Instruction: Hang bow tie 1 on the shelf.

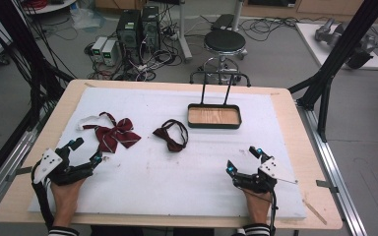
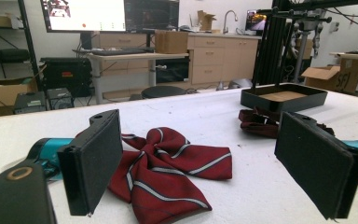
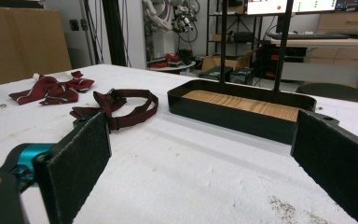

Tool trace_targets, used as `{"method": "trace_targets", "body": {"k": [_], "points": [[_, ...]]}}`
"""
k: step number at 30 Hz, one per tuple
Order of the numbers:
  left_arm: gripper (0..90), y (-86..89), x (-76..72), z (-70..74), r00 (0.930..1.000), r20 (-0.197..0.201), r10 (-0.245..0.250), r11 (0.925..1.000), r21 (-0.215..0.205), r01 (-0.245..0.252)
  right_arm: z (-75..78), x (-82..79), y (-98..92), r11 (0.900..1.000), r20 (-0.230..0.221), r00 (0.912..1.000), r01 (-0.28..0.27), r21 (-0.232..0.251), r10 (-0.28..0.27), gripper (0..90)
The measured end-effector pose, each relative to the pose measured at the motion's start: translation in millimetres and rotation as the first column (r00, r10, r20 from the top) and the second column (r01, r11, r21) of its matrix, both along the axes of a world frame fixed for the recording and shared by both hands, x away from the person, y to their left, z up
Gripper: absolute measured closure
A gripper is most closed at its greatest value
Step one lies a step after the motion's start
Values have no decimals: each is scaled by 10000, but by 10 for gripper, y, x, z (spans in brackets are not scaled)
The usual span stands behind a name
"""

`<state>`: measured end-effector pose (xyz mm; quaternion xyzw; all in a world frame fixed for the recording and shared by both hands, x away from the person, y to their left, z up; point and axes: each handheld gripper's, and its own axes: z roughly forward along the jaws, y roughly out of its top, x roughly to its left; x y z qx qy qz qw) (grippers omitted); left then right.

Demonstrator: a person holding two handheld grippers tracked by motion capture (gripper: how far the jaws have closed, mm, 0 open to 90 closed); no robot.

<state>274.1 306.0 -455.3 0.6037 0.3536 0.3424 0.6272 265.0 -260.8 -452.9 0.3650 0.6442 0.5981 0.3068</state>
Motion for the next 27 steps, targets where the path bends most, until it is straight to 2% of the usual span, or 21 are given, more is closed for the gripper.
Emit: {"method": "trace_targets", "body": {"k": [9,22,25,27], "points": [[154,-8,-14,-3,9999,131,23,10000,79,-24,0,1,-2,10000,-4,10000,39,2,-39,40],[154,-5,-9,0,9999,93,66,10000,39,-67,1,2,4,10000,6,10000,51,-16,-51,40],[154,8,-5,3,10000,12,-10,10000,-64,10,1,-3,10,10000,-36,10000,64,-7,-64,40],[154,26,4,10,9998,-222,-1,9999,-168,-2,1,0,11,9999,23,10000,78,-73,-77,40]]}}
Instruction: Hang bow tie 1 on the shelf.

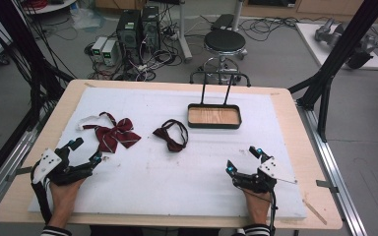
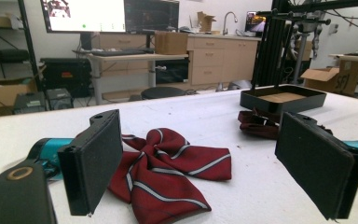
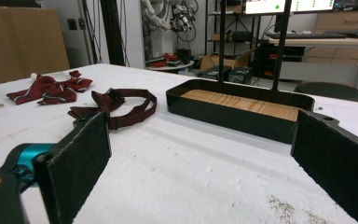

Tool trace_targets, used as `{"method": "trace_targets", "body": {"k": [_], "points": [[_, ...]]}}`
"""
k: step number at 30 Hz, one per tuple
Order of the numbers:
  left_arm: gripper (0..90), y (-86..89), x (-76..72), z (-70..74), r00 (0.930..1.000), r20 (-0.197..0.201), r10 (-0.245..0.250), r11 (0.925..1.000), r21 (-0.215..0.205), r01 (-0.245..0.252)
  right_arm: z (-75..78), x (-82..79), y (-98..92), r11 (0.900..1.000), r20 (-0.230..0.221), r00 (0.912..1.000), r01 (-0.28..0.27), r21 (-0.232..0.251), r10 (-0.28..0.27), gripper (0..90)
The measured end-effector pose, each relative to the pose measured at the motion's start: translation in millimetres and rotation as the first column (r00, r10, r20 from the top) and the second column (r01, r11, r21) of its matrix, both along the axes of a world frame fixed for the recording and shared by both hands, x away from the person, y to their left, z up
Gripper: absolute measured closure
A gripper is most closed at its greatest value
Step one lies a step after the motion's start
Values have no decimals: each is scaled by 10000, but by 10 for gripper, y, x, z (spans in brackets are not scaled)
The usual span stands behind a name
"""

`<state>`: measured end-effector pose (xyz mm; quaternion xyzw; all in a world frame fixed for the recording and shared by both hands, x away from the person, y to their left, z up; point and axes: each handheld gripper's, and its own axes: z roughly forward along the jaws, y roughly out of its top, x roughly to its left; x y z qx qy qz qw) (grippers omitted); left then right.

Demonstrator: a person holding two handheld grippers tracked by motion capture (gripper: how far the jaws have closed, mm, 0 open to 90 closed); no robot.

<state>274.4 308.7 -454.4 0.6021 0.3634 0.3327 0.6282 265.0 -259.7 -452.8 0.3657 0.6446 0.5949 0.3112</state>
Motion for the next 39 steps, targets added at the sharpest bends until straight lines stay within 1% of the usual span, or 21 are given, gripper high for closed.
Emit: {"method": "trace_targets", "body": {"k": [1,2,4,5,7,8,10,12,14,17,19,22,24,26,28,31,33,35,37,39], "points": [[154,13,5,4,9999,-131,16,10000,-38,-16,0,1,0,10000,1,10000,10,-15,-10,40],[154,27,8,10,9998,-195,64,10000,40,-63,0,1,0,10000,1,10000,10,-15,-10,40],[154,76,27,40,9998,-173,112,9997,229,-108,0,-2,1,10000,-44,10000,20,20,-20,40],[154,76,27,40,9998,-173,112,9997,229,-108,0,-2,1,10000,-44,10000,20,20,-20,40],[154,112,69,90,9994,-352,19,9995,313,-8,0,-1,1,10000,-54,10000,10,8,-10,40],[154,127,102,134,9987,-499,-58,9989,470,82,0,-1,1,10000,-71,10000,23,18,-23,40],[154,139,161,210,9977,-642,-208,9971,717,254,1,7,-3,10000,-15,10000,50,21,-50,41],[154,138,233,285,9960,-791,-415,9935,1026,496,1,7,-4,10000,-24,10000,51,34,-51,40],[154,129,312,355,9925,-1032,-648,9884,1302,781,1,7,-4,10000,-18,10000,49,29,-49,40],[154,113,420,444,9872,-1337,-866,9788,1733,1093,1,7,-4,10000,-9,10000,53,23,-53,40],[154,99,480,484,9837,-1527,-947,9739,1906,1233,1,7,-5,10000,-17,10000,44,22,-44,40],[154,80,555,527,9778,-1800,-1072,9638,2229,1466,0,8,-6,10000,-35,10000,38,65,-37,40],[154,72,603,549,9718,-2014,-1227,9598,2249,1678,0,9,-6,10000,-8,10000,20,53,-20,40],[154,72,650,573,9679,-2160,-1288,9525,2446,1814,0,9,-6,10000,-7,10000,27,36,-27,40],[154,76,695,595,9617,-2386,-1347,9504,2436,1935,0,10,-7,10000,-5,10000,15,52,-15,40],[154,77,756,627,9546,-2631,-1393,9445,2542,2079,0,9,-6,10000,-7,10000,18,55,-18,40],[154,62,803,656,9493,-2811,-1408,9367,2725,2196,0,9,-6,10000,-7,10000,16,55,-16,40],[154,46,848,682,9437,-2959,-1477,9305,2819,2340,0,9,-6,10000,-6,10000,18,53,-18,40],[154,28,895,699,9386,-3131,-1449,9221,3014,2429,0,10,-7,10000,-3,10000,16,52,-16,40],[155,7,960,725,9284,-3442,-1404,9072,3308,2598,0,7,-6,10000,-43,10000,26,76,-25,40]]}}
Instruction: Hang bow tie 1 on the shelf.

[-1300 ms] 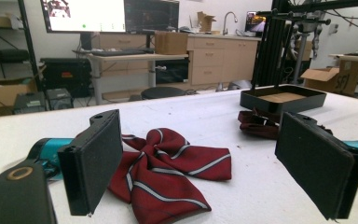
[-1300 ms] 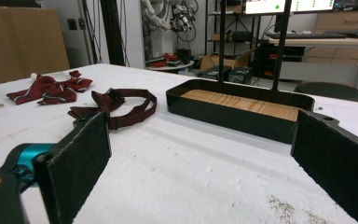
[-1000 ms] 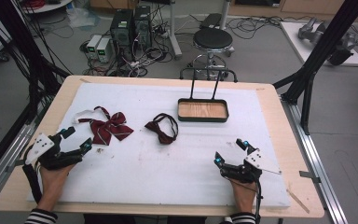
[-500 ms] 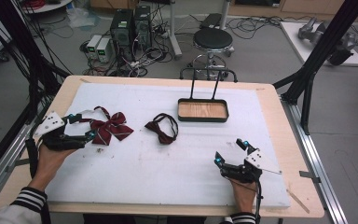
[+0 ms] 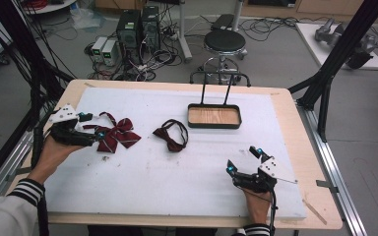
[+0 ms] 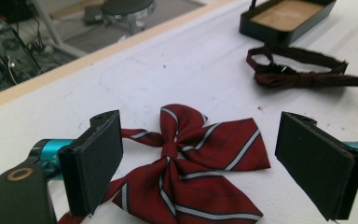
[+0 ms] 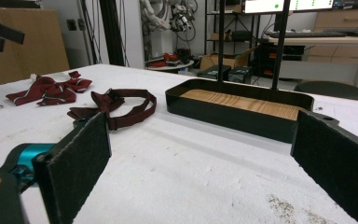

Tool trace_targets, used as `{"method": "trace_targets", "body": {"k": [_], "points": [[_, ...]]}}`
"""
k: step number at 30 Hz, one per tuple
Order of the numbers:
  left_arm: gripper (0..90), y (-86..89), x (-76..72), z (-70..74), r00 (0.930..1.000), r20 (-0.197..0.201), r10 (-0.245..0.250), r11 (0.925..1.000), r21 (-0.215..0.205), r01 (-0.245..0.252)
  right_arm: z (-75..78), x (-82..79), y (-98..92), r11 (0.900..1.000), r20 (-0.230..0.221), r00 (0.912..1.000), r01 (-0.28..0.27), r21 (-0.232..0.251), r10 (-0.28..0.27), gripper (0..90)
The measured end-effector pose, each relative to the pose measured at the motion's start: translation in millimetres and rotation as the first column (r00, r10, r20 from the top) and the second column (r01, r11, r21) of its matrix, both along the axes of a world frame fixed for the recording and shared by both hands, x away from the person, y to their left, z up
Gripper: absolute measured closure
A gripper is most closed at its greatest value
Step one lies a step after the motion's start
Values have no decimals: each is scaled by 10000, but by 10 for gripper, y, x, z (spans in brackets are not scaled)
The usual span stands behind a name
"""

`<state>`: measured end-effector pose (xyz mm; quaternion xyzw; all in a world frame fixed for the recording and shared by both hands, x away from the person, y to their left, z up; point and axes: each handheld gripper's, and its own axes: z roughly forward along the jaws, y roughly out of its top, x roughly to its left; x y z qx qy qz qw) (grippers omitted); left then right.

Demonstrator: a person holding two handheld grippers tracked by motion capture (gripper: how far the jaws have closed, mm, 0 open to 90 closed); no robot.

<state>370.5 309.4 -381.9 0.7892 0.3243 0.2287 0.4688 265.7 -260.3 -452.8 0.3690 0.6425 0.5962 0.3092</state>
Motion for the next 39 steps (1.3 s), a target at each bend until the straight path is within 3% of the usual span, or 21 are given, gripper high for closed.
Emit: {"method": "trace_targets", "body": {"k": [7,10,16,26,28,30,34,37,39], "points": [[158,-104,136,60,9977,-661,-139,9977,652,182,0,-1,-2,10000,-14,10000,-11,3,11,40],[160,-142,202,64,9951,-964,-205,9929,1146,315,0,1,-2,10000,8,10000,-11,-11,11,40],[162,-201,323,50,9899,-1411,-113,9876,1535,331,0,0,-2,10000,-3,10000,-16,-1,16,40],[200,-312,488,-6,9743,-2251,-114,9727,2234,630,0,0,-2,10000,-4,10000,-13,0,13,40],[214,-327,512,-23,9699,-2432,-97,9672,2441,709,0,2,0,10000,41,10000,-23,-16,23,40],[220,-340,544,-48,9658,-2594,9,9571,2799,743,0,2,-1,10000,42,10000,-26,-17,26,40],[236,-335,587,-92,9583,-2852,206,9552,2885,653,0,-1,-1,10000,-6,10000,-16,0,16,40],[247,-330,611,-129,9527,-3015,381,9487,3103,602,0,2,-1,10000,32,10000,-30,-14,30,40],[249,-327,628,-154,9492,-3108,489,9494,3096,524,0,2,-1,10000,34,10000,-31,-14,31,40]]}}
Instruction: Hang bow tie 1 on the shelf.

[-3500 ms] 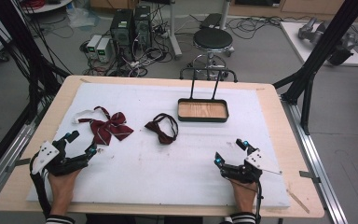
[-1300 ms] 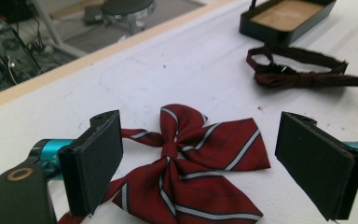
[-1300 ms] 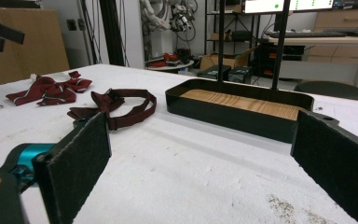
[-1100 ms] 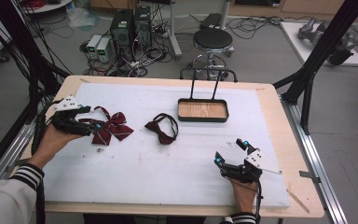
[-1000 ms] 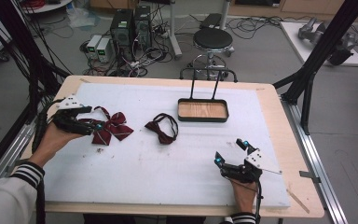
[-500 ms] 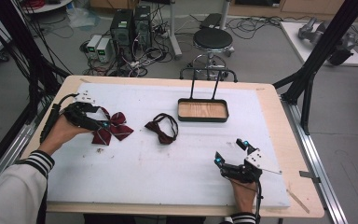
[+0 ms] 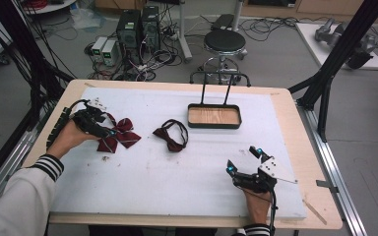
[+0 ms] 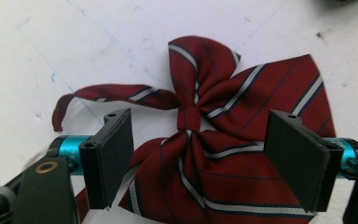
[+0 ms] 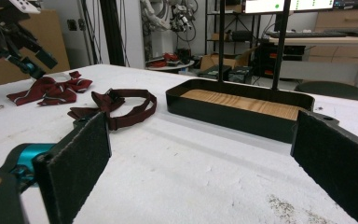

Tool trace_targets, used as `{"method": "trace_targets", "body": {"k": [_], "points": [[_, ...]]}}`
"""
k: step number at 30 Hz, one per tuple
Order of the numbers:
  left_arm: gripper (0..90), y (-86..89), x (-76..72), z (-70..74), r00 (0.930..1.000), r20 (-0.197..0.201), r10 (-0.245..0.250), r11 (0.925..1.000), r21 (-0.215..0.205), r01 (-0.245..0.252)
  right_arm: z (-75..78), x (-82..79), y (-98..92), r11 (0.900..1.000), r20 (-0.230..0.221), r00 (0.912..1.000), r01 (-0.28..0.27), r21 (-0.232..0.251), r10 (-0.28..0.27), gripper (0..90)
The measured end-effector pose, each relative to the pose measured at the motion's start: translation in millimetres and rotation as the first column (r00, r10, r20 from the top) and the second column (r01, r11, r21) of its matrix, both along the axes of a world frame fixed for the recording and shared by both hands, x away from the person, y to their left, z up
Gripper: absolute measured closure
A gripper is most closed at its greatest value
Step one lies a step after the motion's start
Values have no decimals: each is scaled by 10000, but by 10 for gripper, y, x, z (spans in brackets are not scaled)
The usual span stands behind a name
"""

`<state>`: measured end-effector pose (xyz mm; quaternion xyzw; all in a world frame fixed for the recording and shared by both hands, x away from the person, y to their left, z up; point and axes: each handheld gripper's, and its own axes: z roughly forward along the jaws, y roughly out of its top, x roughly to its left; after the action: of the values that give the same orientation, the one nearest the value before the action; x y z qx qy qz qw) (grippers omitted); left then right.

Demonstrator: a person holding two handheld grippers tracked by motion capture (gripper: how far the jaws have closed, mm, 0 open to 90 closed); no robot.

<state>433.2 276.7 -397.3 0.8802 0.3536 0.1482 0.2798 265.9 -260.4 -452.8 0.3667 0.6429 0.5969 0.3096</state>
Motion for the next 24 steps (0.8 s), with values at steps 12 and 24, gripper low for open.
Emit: {"method": "trace_targets", "body": {"k": [12,24], "points": [[325,-49,95,-93,9986,-493,182,9991,380,-164,0,1,0,10000,14,10000,-1,-9,1,40],[442,-121,153,-132,9950,-969,233,9971,745,-161,0,-2,-1,10000,-36,10000,8,13,-8,40]]}}
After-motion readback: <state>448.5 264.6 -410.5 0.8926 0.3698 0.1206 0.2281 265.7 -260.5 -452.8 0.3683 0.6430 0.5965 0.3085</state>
